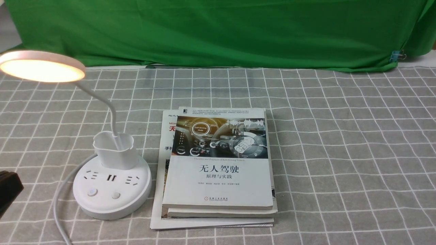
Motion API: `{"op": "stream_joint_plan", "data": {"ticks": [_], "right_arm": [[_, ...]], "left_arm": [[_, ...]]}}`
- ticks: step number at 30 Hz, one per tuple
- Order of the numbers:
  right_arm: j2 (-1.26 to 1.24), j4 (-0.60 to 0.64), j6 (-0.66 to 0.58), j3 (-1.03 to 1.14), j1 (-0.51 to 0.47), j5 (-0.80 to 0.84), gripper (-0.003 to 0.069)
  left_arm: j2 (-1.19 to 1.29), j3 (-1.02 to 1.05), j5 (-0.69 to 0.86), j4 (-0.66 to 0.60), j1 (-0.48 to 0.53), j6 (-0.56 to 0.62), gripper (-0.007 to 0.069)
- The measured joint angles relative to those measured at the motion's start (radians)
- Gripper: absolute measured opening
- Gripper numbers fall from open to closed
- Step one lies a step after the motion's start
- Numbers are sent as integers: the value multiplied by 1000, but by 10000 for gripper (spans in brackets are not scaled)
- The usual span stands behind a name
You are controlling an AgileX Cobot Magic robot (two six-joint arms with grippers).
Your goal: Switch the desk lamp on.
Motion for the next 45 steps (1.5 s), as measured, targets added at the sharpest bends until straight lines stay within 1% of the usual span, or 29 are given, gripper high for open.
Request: {"op": "stream_joint_plan", "data": {"ticks": [4,9,14,15,18,20,25,31,45], "right_arm": [[0,0,0,0,0,0,245],[0,0,0,0,0,0,245],[0,0,0,0,0,0,245],[0,0,0,0,0,0,245],[0,0,0,0,0,2,245],[0,0,0,0,0,0,245],[0,0,0,0,0,0,245],[0,0,0,0,0,0,245],[0,0,0,0,0,0,245]], "left_arm": [[0,27,-31,-5,0,0,19],[-21,86,-33,19,17,2,19],[-182,205,-35,26,104,3,19],[-202,226,-49,26,118,3,19],[-214,312,-184,30,160,3,19],[-217,350,-223,37,163,3,19],[-218,420,-234,43,163,7,19],[-218,423,-252,79,163,10,19],[-218,423,-253,82,163,10,19]]}}
